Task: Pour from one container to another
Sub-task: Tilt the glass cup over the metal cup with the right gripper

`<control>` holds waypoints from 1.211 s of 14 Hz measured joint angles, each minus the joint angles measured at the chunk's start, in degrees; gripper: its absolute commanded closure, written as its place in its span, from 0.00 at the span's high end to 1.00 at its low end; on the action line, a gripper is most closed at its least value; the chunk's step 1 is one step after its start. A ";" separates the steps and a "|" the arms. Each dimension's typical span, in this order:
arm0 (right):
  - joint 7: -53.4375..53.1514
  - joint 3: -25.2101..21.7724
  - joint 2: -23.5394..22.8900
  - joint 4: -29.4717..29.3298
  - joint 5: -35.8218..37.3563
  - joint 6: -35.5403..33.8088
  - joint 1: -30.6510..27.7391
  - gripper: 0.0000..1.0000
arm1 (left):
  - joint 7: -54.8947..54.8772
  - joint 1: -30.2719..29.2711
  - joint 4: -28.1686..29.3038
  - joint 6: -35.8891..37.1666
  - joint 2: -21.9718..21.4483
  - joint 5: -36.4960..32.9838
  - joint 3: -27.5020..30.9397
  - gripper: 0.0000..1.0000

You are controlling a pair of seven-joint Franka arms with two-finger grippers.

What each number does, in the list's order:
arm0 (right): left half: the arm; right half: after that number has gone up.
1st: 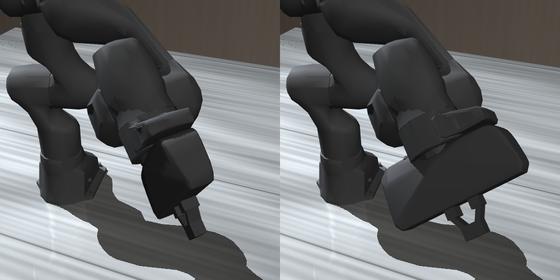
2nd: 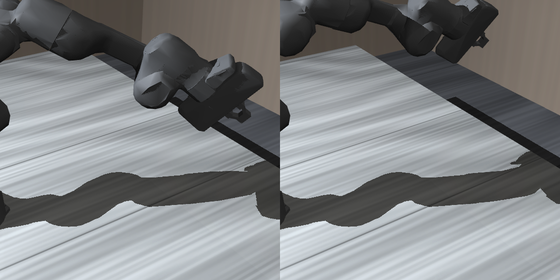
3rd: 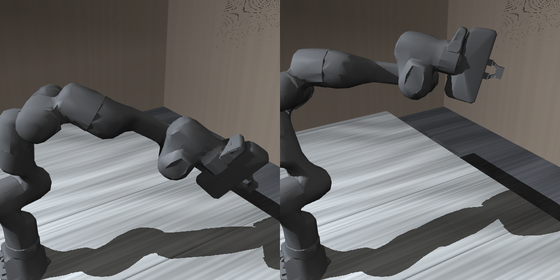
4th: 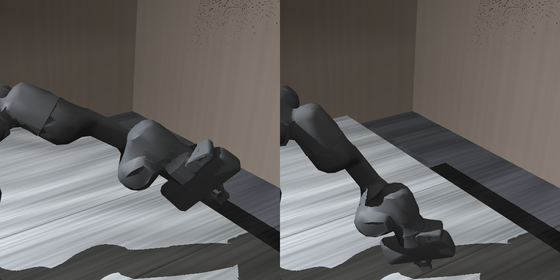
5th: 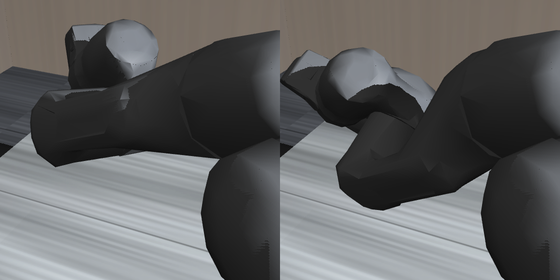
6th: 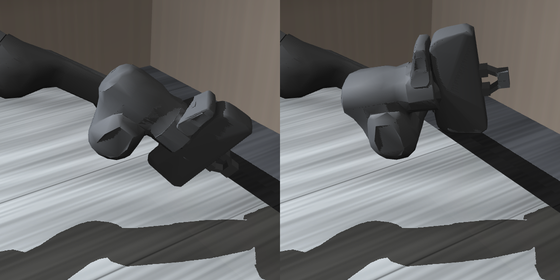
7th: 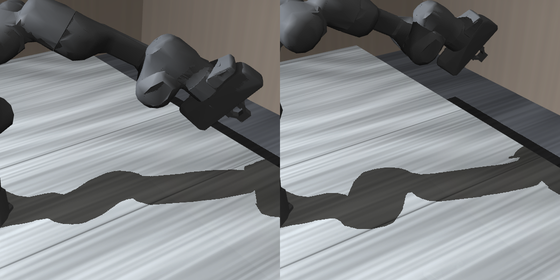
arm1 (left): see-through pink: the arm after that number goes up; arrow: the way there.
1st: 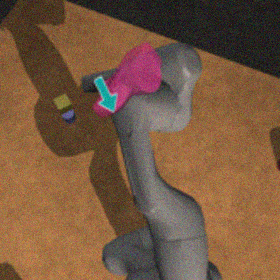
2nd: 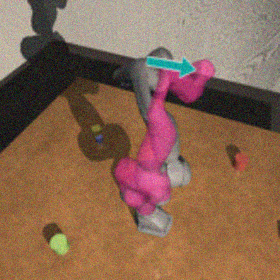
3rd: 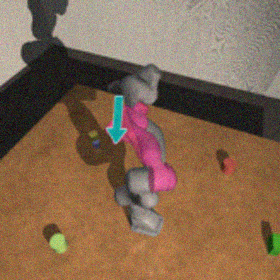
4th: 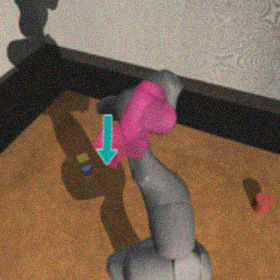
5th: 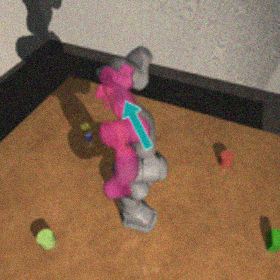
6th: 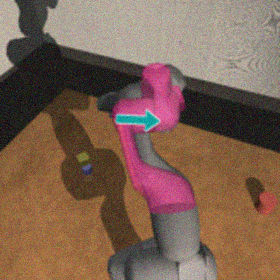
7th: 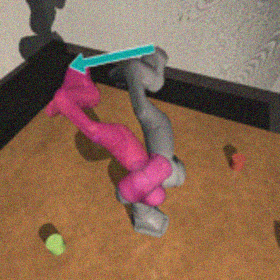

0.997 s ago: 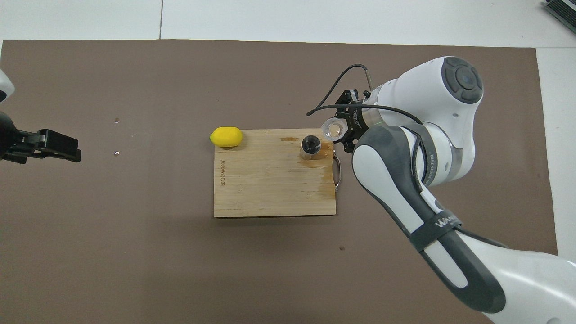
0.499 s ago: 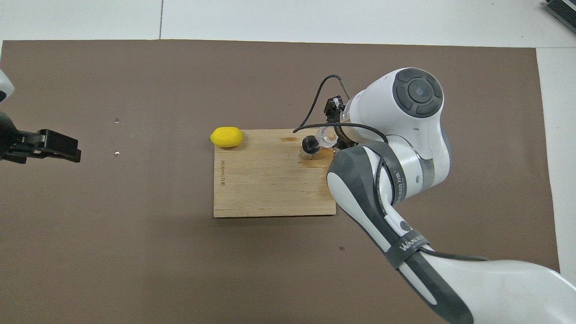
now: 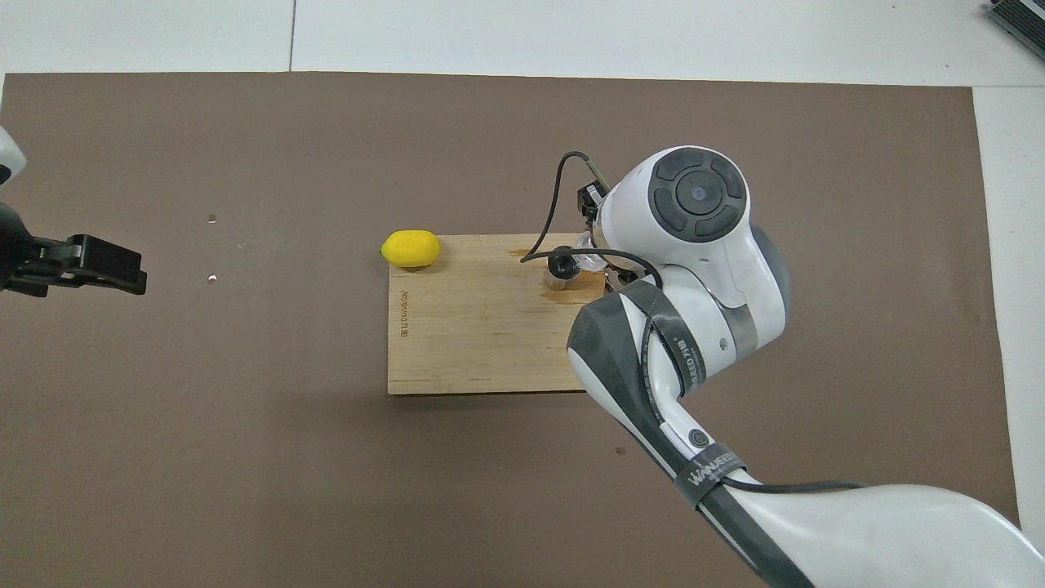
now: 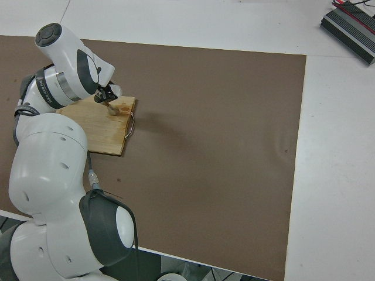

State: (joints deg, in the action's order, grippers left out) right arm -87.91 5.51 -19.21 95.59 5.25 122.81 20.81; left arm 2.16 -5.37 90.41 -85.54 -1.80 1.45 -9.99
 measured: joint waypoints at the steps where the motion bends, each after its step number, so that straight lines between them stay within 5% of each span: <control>1: 0.30 0.01 0.00 -0.01 0.89 0.00 0.39 0.00 | 0.00 0.00 0.00 0.00 0.00 0.00 0.00 1.00; 17: 7.76 0.10 -0.02 -0.22 14.39 -2.03 3.56 0.00 | 0.00 -0.04 0.00 0.00 0.00 0.00 0.00 1.00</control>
State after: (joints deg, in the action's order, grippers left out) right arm -80.15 5.61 -19.24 95.37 19.64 120.77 24.37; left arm 2.16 -5.41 90.41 -85.53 -1.80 1.45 -9.99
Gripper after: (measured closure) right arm 0.498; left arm 0.000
